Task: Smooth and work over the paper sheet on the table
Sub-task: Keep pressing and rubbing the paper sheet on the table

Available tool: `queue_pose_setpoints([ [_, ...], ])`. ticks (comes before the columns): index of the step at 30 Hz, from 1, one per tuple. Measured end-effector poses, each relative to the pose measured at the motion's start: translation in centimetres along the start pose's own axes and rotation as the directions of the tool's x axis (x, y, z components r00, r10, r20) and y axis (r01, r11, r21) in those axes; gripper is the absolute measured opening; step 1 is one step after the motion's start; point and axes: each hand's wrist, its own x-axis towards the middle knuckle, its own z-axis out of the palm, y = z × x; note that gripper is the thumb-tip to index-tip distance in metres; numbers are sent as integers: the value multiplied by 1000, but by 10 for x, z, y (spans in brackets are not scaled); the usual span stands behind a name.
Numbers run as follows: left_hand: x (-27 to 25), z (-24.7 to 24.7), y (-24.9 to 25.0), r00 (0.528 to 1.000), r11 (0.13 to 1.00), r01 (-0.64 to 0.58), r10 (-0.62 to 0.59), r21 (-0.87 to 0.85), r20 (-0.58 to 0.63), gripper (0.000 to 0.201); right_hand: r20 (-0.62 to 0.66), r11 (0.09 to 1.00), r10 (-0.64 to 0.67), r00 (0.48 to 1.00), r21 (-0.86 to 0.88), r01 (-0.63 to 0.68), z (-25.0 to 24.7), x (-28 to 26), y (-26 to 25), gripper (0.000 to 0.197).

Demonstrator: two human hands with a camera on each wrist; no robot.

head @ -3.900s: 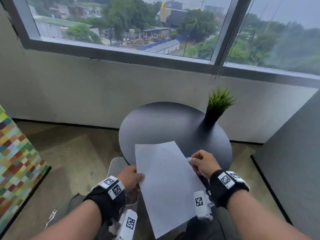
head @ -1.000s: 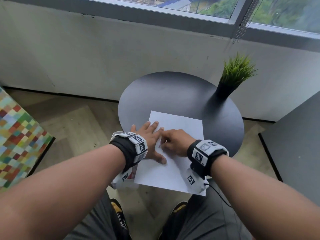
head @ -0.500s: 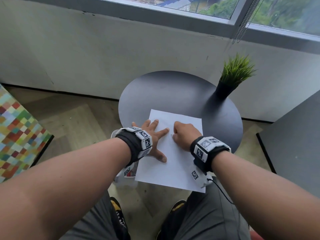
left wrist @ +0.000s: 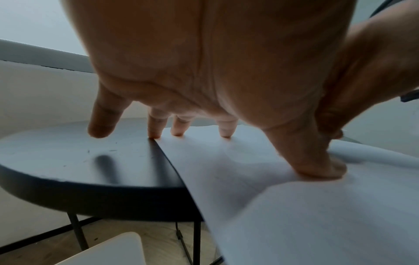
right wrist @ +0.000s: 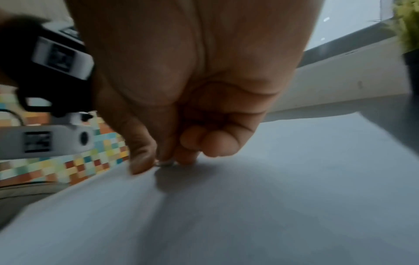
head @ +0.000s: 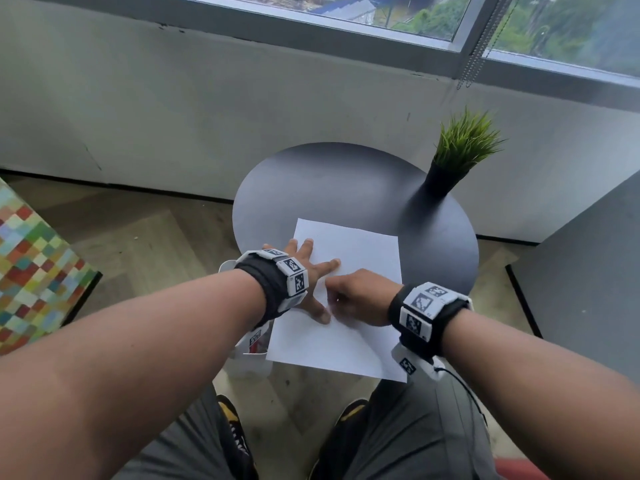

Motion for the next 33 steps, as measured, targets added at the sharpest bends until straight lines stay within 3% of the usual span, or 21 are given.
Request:
queue_pose_setpoints([
  [2,1,-1,1,1000,1000,7,-7,3,3,120,-67,985,171,983,50,-168,-11,6,22,9],
  [4,1,-2,3,1000,1000,21,-22,9,11,121,-194,935,355,914,88,-345,-13,10,40,10],
  [6,1,-2,3,1000,1000,25,-25,9,16,124,-238,948,314,919,23,-318,-4,7,30,13],
  [10,2,-1,4,1000,1000,19,-19,12,15,126,-106,1000,26,994,19,-25,11,-11,3,10],
  [12,2,-2,6,999,999,27,-27,21,19,127,-97,985,152,984,99,-142,0,-8,22,10],
  [15,2,-3,7,999,999,40,-41,33,25,127,-204,916,398,895,154,-372,-8,-3,45,12],
  [17,4,-4,6,999,998,39,-40,47,24,127,-200,948,319,926,88,-307,-1,-4,30,12],
  [19,7,-4,5,999,998,34,-35,59,27,128,-100,993,111,989,37,-108,9,-12,4,10],
  [21,9,-6,4,998,997,34,-37,67,41,128,-26,999,28,999,46,-27,8,-16,0,12],
  [23,11,-7,5,998,997,39,-43,69,48,129,-62,983,163,985,98,-156,-1,-9,21,15],
  [25,14,-9,6,997,997,47,-50,67,50,131,-139,919,377,916,180,-352,-9,-2,45,15],
  [27,18,-9,5,998,996,40,-44,74,47,133,-200,884,464,863,175,-435,-12,1,52,12],
  [29,21,-8,4,999,996,18,-21,83,39,134,-206,921,390,897,99,-377,-5,-3,38,12],
  [31,23,-7,3,999,995,-6,2,96,42,134,-144,983,184,972,35,-181,5,-14,13,11],
  [33,25,-7,3,999,994,-12,7,112,53,135,-32,1000,3,999,-13,-4,9,-25,-1,11],
])
